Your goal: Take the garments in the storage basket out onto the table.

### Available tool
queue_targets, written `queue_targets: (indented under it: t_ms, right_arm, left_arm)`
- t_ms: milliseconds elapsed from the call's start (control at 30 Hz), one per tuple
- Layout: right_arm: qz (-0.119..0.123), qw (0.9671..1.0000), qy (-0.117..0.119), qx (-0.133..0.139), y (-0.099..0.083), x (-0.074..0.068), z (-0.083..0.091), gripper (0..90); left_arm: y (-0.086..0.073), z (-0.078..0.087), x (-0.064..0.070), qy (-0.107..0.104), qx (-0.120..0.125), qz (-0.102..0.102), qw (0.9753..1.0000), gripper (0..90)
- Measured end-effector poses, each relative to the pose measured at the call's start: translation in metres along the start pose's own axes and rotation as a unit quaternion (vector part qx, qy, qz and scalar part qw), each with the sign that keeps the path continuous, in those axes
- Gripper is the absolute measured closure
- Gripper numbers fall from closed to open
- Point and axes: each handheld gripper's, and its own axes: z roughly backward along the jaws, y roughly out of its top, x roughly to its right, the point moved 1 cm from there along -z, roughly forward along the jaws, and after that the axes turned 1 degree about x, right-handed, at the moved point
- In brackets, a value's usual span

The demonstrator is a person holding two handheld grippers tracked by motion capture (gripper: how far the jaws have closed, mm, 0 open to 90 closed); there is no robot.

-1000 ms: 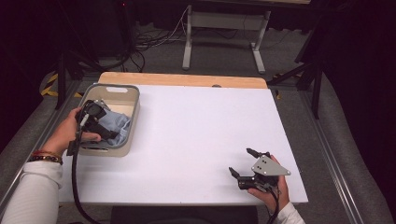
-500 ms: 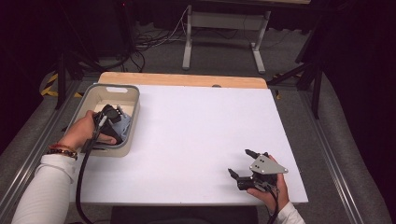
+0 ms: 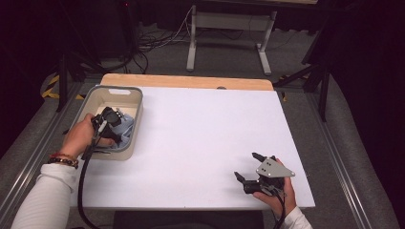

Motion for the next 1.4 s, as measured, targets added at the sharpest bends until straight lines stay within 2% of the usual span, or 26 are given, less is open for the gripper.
queue_targets:
  t_ms: [67, 133, 300, 400, 467, 567, 600, 633, 667, 767, 800, 833, 867, 900, 933, 1000, 1033, 1067, 1167, 1200, 1333, 1367, 1400]
  right_arm:
    - [0.002, 1.0000, -0.002, 0.001, 0.000, 0.000, 0.000, 11.7]
    - [0.003, 1.0000, -0.002, 0.002, 0.001, 0.000, 0.000, 11.7]
    - [0.003, 1.0000, -0.002, 0.000, 0.001, 0.000, 0.000, 11.7]
    - [-0.002, 1.0000, -0.001, 0.005, 0.002, 0.000, 0.001, 11.8]
    - [-0.004, 1.0000, -0.001, 0.008, 0.002, 0.001, 0.002, 11.8]
    - [-0.004, 1.0000, -0.002, 0.008, 0.002, 0.001, 0.002, 11.8]
    - [-0.006, 1.0000, -0.002, 0.008, 0.001, 0.002, 0.002, 11.8]
    - [-0.006, 1.0000, -0.002, 0.008, 0.001, 0.002, 0.002, 11.8]
    - [-0.009, 0.9999, -0.001, 0.010, 0.001, 0.003, 0.002, 11.8]
    - [-0.014, 0.9998, -0.005, 0.012, 0.001, 0.004, 0.002, 12.1]
    - [-0.014, 0.9998, -0.005, 0.012, 0.001, 0.004, 0.002, 12.1]
    - [-0.014, 0.9998, -0.005, 0.013, 0.001, 0.005, 0.003, 12.1]
    - [-0.015, 0.9998, -0.007, 0.014, 0.001, 0.005, 0.003, 12.5]
    - [-0.015, 0.9998, -0.007, 0.014, 0.001, 0.005, 0.003, 12.5]
    - [-0.015, 0.9998, -0.008, 0.014, 0.001, 0.006, 0.003, 12.6]
    - [-0.014, 0.9998, -0.008, 0.014, 0.001, 0.006, 0.003, 12.6]
    - [-0.013, 0.9998, -0.009, 0.015, 0.001, 0.006, 0.003, 12.6]
    - [-0.013, 0.9998, -0.009, 0.015, 0.001, 0.006, 0.003, 12.6]
    - [-0.014, 0.9997, -0.011, 0.016, 0.001, 0.006, 0.003, 13.2]
    - [-0.012, 0.9997, -0.015, 0.017, 0.001, 0.006, 0.004, 13.4]
    - [0.004, 0.9993, -0.025, 0.028, 0.002, 0.003, 0.006, 13.4]
    - [0.005, 0.9993, -0.024, 0.030, 0.002, 0.002, 0.006, 13.4]
    - [0.008, 0.9993, -0.024, 0.029, 0.003, 0.002, 0.006, 13.3]
  left_arm:
    - [-0.001, 0.001, 0.001, 0.008, 0.008, -0.007, 0.9999, 58.7]
    - [-0.004, 0.005, 0.001, 0.018, 0.022, -0.004, 0.9996, 61.2]
    - [-0.014, 0.013, 0.001, 0.018, 0.058, 0.007, 0.9981, 62.4]
    - [-0.021, 0.019, 0.002, 0.025, 0.085, 0.016, 0.9959, 63.0]
    - [-0.026, 0.022, 0.003, 0.027, 0.108, 0.027, 0.9934, 63.3]
    - [-0.032, 0.025, 0.006, 0.034, 0.133, 0.036, 0.9899, 63.3]
    - [-0.033, 0.025, 0.006, 0.035, 0.136, 0.036, 0.9894, 63.3]
    - [-0.034, 0.025, 0.007, 0.040, 0.144, 0.038, 0.9881, 63.3]
    - [-0.037, 0.026, 0.008, 0.044, 0.162, 0.046, 0.9847, 63.4]
    - [-0.042, 0.027, 0.008, 0.051, 0.192, 0.059, 0.9784, 63.5]
    - [-0.042, 0.027, 0.008, 0.051, 0.192, 0.059, 0.9784, 63.5]
    - [-0.044, 0.028, 0.009, 0.053, 0.208, 0.068, 0.9743, 63.5]
    - [-0.048, 0.031, 0.009, 0.053, 0.232, 0.082, 0.9678, 63.6]
    - [-0.048, 0.031, 0.009, 0.053, 0.232, 0.082, 0.9678, 63.6]
    - [-0.050, 0.031, 0.009, 0.057, 0.251, 0.090, 0.9622, 63.7]
    - [-0.050, 0.033, 0.010, 0.062, 0.249, 0.087, 0.9625, 63.7]
    - [-0.051, 0.033, 0.011, 0.065, 0.256, 0.090, 0.9602, 63.7]
    - [-0.051, 0.033, 0.011, 0.065, 0.256, 0.090, 0.9602, 63.7]
    - [-0.050, 0.032, 0.014, 0.073, 0.265, 0.087, 0.9577, 63.8]
    - [-0.051, 0.031, 0.015, 0.080, 0.272, 0.088, 0.9549, 63.8]
    - [-0.055, 0.029, 0.018, 0.088, 0.287, 0.095, 0.9492, 63.8]
    - [-0.055, 0.029, 0.018, 0.088, 0.287, 0.095, 0.9492, 63.8]
    - [-0.056, 0.030, 0.018, 0.088, 0.296, 0.100, 0.9457, 63.8]
